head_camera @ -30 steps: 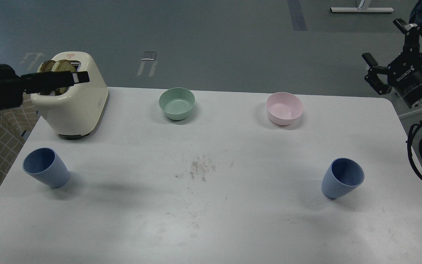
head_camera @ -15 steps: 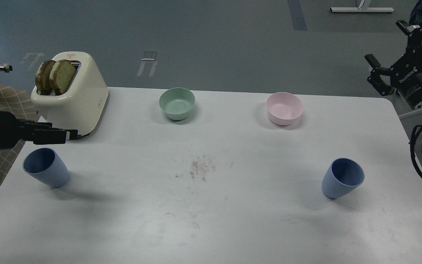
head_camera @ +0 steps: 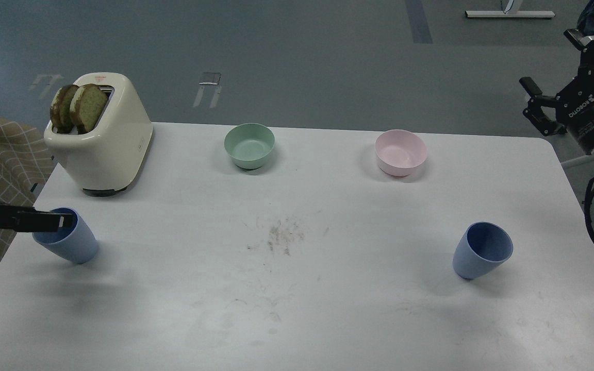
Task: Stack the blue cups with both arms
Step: 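Grasp the blue cup nearest the left gripper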
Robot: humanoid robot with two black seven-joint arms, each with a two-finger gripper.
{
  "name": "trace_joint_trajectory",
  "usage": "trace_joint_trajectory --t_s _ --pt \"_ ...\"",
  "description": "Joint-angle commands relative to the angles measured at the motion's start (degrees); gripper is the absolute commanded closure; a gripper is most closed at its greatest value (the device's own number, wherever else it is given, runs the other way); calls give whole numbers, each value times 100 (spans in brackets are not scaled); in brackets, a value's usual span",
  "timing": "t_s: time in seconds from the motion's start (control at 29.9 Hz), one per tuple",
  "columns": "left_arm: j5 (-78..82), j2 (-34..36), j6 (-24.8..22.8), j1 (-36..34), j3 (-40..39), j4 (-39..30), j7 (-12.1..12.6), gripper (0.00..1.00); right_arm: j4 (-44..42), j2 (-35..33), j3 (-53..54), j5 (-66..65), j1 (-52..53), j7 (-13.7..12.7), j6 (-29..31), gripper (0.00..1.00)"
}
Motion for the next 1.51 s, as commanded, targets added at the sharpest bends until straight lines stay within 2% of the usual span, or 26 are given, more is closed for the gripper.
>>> trace_joint_trajectory --t_s 0.0,0.17,0.47,0.67,0.77,0.84,0.87,0.94,1.34,1.4,1.47 --pt "-5 -80 81 8 21 140 0 7 27 -6 -1 0 -24 0 0 0" --pt "-58 -378 212 43 21 605 0 18 79 -6 8 -8 -86 0 0 0" --pt "12 -423 230 175 21 676 0 21 79 -6 -1 -8 -95 9 0 0" --pt "21 -554 300 263 21 878 18 34 79 -6 26 -8 -156 0 0 0" --pt "21 -607 353 289 21 949 18 46 79 -24 34 -8 -174 9 0 0" --pt "21 -616 353 325 21 949 18 65 79 -33 26 -8 -174 9 0 0" --pt "21 -616 353 325 21 949 18 65 79 -33 26 -8 -174 9 0 0" --pt "30 -616 353 334 21 949 18 100 79 -33 26 -8 -174 0 0 0" --pt "197 -563 423 316 -14 747 -9 100 79 -33 34 -8 -174 9 0 0" --pt "197 -528 432 299 -58 501 -17 100 79 -42 43 -8 -156 0 0 0" --pt "249 -467 432 176 -93 -41 -9 100 88 -42 52 -8 -78 9 0 0"
